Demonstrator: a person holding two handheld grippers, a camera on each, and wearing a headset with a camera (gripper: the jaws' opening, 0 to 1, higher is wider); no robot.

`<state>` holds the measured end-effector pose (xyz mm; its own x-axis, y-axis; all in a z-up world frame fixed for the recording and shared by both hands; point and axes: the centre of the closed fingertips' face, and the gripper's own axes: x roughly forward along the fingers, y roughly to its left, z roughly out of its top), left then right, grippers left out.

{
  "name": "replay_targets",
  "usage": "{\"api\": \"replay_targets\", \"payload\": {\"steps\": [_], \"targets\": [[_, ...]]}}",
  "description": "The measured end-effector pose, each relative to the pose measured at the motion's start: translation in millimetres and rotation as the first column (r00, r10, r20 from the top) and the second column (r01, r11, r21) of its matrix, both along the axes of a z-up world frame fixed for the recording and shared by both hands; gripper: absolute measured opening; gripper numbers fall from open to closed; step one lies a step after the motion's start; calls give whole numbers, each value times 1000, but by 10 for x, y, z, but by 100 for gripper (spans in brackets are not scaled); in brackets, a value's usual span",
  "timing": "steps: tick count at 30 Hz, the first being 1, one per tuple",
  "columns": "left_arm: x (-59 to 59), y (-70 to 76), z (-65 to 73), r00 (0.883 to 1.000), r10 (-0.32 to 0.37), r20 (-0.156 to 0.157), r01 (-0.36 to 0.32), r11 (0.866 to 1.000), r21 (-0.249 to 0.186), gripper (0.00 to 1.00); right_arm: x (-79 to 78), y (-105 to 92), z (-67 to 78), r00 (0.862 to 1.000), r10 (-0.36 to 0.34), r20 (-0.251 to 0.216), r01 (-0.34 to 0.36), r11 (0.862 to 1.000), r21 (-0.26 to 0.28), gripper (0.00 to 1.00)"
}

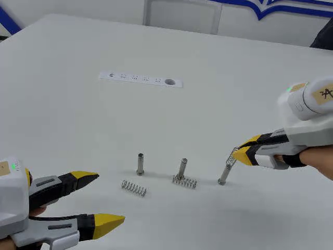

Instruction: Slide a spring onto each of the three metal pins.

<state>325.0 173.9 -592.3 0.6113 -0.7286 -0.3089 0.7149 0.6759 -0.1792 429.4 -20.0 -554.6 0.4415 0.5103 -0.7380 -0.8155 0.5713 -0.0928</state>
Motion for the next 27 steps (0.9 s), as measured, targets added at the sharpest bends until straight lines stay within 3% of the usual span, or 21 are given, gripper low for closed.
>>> {"api": "replay_targets", "payload": {"steps": [14,27], "targets": [[5,-6,-26,1000,-1,-7,1,1000,-1,65,39,-48,-113,1000,-12,-24,11,1000,-15,11],[2,14,-36,1000,2,-14,-2,1000,2,65,109,-39,-378,998,-23,-64,22,1000,-20,11]]}}
